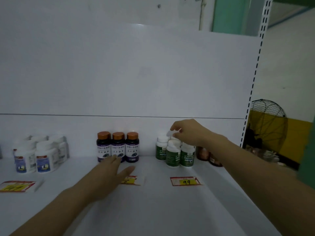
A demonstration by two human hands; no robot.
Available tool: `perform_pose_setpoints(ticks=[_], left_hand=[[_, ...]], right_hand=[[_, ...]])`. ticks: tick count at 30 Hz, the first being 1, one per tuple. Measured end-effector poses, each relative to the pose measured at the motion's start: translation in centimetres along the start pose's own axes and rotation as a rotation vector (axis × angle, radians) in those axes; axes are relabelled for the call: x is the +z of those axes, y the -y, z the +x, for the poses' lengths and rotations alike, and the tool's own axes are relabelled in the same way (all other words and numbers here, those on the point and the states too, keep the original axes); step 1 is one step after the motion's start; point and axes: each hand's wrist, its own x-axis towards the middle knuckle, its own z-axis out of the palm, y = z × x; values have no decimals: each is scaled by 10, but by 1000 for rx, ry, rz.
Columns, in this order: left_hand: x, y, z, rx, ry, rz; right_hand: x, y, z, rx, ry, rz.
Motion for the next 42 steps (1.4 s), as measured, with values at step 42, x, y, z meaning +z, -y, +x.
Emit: perform_pose_setpoints(ticks=[42], left_hand=[[15,-103,48,36,-240,-939]], right_hand=[[40,-10,-29,-69,-300,582]])
